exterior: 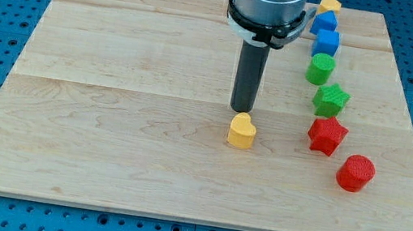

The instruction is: Place yellow heart to the bottom right of the red circle

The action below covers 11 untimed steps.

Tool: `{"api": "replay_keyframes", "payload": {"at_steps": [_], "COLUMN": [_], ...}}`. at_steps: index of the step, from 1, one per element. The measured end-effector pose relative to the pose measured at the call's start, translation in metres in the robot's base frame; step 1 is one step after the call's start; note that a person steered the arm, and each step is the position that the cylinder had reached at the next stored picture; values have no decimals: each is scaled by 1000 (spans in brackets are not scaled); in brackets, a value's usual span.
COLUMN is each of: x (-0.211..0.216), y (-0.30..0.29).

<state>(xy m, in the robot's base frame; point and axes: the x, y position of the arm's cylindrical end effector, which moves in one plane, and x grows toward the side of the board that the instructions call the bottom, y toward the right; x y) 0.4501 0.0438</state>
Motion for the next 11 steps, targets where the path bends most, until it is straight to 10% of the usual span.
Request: {"api": "replay_keyframes", "payload": {"at_steps": [3,11], "x": [45,134], "y": [-61,106]}}
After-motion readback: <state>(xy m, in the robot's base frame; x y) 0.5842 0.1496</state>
